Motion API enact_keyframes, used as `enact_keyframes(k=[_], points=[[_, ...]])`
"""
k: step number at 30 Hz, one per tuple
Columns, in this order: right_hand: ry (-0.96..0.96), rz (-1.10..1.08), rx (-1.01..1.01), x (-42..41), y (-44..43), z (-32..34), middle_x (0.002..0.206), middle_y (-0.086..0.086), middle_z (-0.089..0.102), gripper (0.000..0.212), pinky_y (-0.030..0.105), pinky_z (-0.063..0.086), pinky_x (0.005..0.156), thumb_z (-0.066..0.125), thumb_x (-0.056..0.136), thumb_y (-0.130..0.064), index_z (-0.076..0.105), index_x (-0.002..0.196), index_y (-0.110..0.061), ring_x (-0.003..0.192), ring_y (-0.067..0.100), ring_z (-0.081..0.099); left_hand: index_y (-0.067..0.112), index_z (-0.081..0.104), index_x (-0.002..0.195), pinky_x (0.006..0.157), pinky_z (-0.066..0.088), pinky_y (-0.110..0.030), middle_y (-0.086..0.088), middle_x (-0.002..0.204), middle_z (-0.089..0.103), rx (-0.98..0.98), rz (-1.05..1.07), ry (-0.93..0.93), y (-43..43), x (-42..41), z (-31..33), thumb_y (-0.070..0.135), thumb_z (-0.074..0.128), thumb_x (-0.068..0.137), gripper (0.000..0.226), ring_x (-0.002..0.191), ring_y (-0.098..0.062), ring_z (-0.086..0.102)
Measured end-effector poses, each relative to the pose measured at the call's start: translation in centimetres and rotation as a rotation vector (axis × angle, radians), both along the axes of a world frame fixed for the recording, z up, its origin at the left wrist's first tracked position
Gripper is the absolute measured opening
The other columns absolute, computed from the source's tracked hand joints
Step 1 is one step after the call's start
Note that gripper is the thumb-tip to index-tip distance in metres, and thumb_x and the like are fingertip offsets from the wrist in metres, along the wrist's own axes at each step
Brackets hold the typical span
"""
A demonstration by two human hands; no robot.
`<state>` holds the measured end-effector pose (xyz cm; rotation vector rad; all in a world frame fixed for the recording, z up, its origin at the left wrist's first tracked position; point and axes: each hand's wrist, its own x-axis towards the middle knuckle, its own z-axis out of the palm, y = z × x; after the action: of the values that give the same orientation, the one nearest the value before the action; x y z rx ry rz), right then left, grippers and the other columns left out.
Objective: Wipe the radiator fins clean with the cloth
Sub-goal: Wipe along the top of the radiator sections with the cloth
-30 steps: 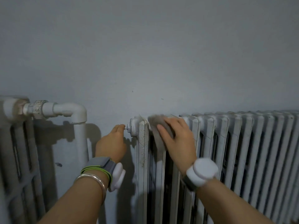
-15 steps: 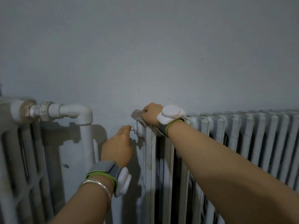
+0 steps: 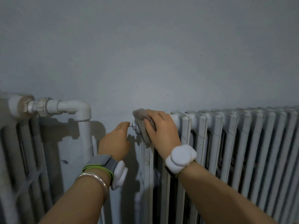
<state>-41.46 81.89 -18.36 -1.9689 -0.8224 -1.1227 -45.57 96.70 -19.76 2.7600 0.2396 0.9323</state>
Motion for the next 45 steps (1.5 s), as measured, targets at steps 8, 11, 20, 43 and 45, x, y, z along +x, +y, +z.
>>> enact_keyframes(k=[8, 11, 20, 43, 45], points=[[0.000, 0.060, 0.114, -1.4, 0.0, -4.1, 0.126, 0.003, 0.043, 0.027, 0.021, 0.038, 0.088, 0.062, 0.088, -0.014, 0.053, 0.113, -0.019, 0.111, 0.017, 0.046, 0.029, 0.034, 0.141, 0.087, 0.047, -0.040, 0.003, 0.146, 0.043, -0.043, -0.048, -0.011, 0.5, -0.1, 0.1, 0.009, 0.036, 0.092, 0.053, 0.115, -0.032, 0.054], [0.099, 0.068, 0.084, -1.2, -0.1, -6.4, 0.129, 0.002, 0.040, 0.027, 0.022, 0.040, 0.089, 0.062, 0.089, -0.015, 0.052, 0.114, -0.018, 0.113, 0.017, 0.046, 0.028, 0.037, 0.140, 0.089, 0.047, -0.039, 0.003, 0.144, 0.045, -0.060, -0.078, -0.035, 0.7, 0.1, 0.0, 0.019, 0.037, 0.097, 0.044, 0.116, -0.030, 0.054], [0.261, 0.230, -0.066, -2.0, -2.8, -9.8, 0.102, -0.017, 0.046, 0.014, 0.010, 0.039, 0.079, 0.054, 0.093, -0.029, 0.048, 0.101, -0.039, 0.095, 0.000, 0.050, 0.028, 0.042, 0.137, 0.089, 0.045, -0.037, 0.001, 0.136, 0.053, -0.087, -0.092, -0.054, 0.8, 0.2, 0.2, 0.030, 0.035, 0.100, 0.038, 0.116, -0.029, 0.055], [0.478, -0.143, -0.559, 3.3, 2.4, 8.2, 0.089, 0.009, 0.063, 0.025, 0.028, 0.045, 0.067, 0.045, 0.095, -0.022, 0.063, 0.082, -0.011, 0.084, 0.028, 0.058, 0.032, 0.038, 0.139, 0.082, 0.047, -0.040, -0.008, 0.127, 0.059, -0.080, -0.075, -0.060, 1.2, 0.4, -0.1, 0.012, 0.036, 0.094, 0.049, 0.108, -0.035, 0.057], [0.429, -0.122, -0.486, 2.1, 1.8, 7.5, 0.090, 0.011, 0.065, 0.024, 0.027, 0.043, 0.065, 0.044, 0.095, -0.019, 0.063, 0.082, -0.011, 0.085, 0.028, 0.058, 0.031, 0.039, 0.138, 0.078, 0.047, -0.039, -0.010, 0.122, 0.061, -0.088, -0.082, -0.061, 1.3, 0.6, -0.2, 0.009, 0.036, 0.093, 0.050, 0.104, -0.034, 0.058]])
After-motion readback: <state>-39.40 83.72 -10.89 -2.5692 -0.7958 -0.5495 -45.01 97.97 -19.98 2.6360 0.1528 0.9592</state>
